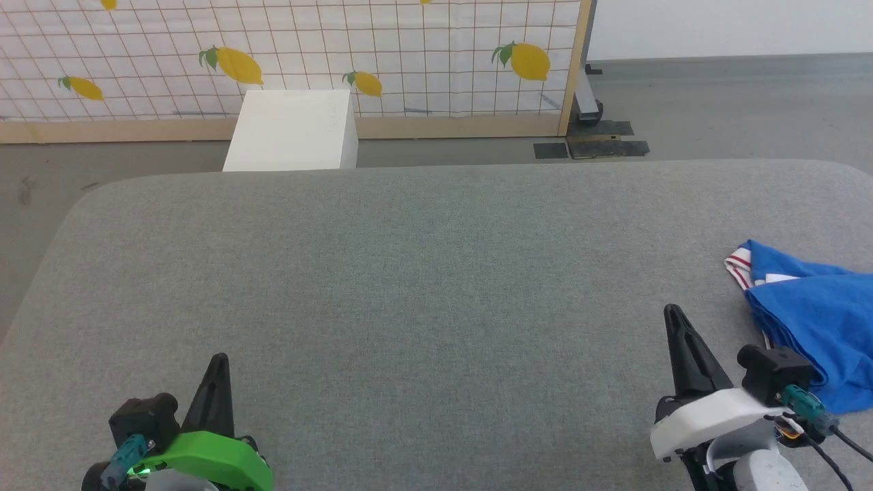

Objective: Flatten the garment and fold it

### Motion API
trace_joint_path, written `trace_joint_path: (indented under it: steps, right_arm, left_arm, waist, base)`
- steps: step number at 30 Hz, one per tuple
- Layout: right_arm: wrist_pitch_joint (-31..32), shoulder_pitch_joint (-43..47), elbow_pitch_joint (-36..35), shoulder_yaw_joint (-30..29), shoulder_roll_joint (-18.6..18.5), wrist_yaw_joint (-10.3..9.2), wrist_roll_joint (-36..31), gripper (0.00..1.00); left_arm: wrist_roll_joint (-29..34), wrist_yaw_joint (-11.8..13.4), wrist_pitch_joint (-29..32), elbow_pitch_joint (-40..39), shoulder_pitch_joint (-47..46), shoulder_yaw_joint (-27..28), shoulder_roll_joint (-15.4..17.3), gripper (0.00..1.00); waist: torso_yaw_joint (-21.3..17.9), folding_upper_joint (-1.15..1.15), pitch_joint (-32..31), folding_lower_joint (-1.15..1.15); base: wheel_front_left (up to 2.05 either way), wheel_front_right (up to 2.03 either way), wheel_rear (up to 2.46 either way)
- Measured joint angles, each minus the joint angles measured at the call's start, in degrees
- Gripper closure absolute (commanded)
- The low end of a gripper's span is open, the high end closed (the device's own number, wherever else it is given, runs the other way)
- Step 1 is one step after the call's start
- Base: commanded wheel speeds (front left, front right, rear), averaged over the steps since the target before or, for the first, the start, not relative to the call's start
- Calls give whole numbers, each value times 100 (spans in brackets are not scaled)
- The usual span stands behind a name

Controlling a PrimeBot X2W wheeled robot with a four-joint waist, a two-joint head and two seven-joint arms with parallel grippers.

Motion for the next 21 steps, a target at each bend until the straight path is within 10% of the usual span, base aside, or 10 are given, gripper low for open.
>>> trace_joint_path:
  steps: [21]
  right_arm:
    - [237,7,-321,-1,0,0,-185,100]
  left_arm:
    - [409,-41,186,-135,-4,137,-196,100]
  waist:
    - [8,0,9,0]
  base:
    - [0,0,0]
